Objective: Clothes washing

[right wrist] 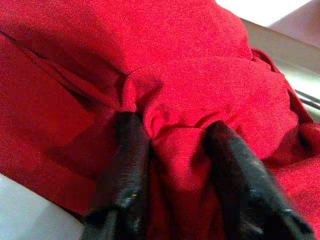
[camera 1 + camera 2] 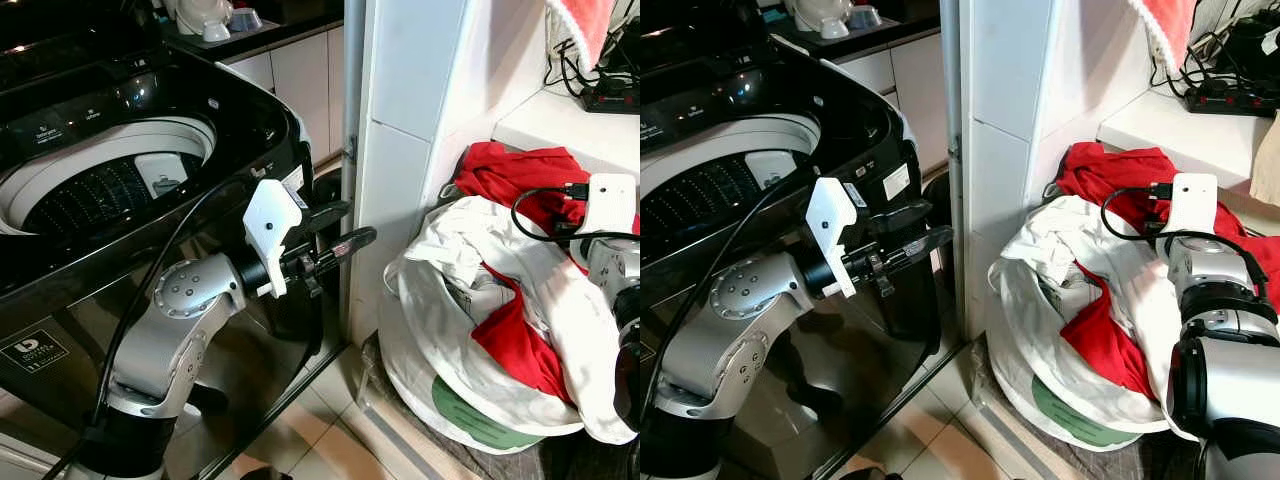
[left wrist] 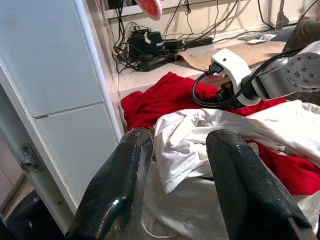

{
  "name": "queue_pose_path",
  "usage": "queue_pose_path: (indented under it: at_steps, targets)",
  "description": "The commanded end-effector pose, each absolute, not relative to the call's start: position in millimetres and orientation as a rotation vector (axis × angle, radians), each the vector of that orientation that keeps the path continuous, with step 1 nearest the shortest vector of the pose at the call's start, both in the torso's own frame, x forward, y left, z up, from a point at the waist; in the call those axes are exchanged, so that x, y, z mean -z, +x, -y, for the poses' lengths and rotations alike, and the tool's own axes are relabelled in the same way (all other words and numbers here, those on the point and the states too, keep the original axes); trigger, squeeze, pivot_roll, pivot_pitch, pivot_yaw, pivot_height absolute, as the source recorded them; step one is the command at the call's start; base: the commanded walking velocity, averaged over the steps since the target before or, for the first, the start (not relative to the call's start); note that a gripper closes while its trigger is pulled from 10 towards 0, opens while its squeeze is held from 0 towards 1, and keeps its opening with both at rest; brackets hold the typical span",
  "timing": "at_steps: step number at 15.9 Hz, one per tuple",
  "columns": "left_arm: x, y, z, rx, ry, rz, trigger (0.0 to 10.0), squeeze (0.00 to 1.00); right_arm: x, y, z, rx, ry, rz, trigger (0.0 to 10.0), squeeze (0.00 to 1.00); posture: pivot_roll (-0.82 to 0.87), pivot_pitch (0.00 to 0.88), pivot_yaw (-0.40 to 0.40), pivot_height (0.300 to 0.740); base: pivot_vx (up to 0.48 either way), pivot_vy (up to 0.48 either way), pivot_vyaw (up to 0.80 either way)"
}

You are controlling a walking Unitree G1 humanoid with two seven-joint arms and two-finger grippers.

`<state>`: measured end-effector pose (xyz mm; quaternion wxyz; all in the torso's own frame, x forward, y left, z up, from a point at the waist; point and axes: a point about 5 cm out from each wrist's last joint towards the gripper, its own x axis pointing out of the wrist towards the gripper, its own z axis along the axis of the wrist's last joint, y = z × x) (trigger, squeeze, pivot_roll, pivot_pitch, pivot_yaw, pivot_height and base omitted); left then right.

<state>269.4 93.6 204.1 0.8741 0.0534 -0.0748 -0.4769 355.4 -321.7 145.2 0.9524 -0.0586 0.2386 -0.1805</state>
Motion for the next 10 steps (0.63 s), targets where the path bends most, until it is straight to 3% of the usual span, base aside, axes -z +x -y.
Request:
queue_pose_path:
  at_steps: [1,4,10]
  targets:
    - [-204,270,-95,0.994,0.119,0.15,10.0,0.0,-152,359,320,0.359,-0.108,-0.475,0.0,0.0,-0.05,0.0,0.078,0.74,0.0,0.0,0.0]
    - [-205,270,-95,0.992,0.122,0.154,10.0,0.0,-156,361,321,0.361,-0.114,-0.458,0.0,0.0,-0.05,0.0,0.078,0.74,0.0,0.0,0.0]
    - [-211,273,-98,0.96,0.126,0.181,10.0,0.0,-231,370,335,0.391,-0.194,-0.201,0.0,0.0,-0.06,0.0,0.087,0.74,0.0,0.0,0.0]
